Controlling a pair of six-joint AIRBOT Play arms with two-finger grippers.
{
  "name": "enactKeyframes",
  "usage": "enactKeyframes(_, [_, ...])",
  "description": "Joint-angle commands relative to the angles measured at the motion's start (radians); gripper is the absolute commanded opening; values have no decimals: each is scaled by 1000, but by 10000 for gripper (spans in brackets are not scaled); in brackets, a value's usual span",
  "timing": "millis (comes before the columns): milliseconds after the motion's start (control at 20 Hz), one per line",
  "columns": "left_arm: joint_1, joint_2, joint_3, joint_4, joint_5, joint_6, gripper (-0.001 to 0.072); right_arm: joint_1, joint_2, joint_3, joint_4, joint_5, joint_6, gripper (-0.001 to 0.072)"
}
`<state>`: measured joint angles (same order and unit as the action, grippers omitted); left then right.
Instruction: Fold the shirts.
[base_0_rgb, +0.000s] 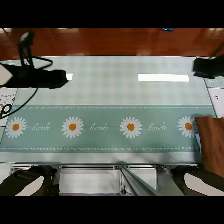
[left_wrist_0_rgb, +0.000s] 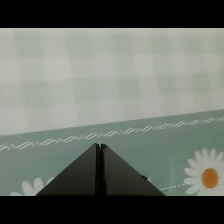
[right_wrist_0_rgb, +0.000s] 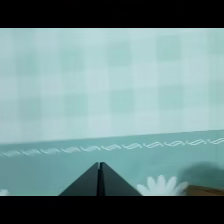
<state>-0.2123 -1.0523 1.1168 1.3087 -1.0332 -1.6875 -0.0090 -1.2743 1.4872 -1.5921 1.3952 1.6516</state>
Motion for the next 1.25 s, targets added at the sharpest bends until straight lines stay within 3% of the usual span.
enactKeyframes(0, [-83,-55,-2,243,-71,-137,19,180,-146,3,-75,72,28,19])
enactKeyframes(200, [-83,-60,-2,244,-72,-135,19,175,-179,-60,9,48,42,21])
enactKeyframes(1200, [-83,-62,-2,244,-71,-135,20,174,-173,-60,-15,51,41,21])
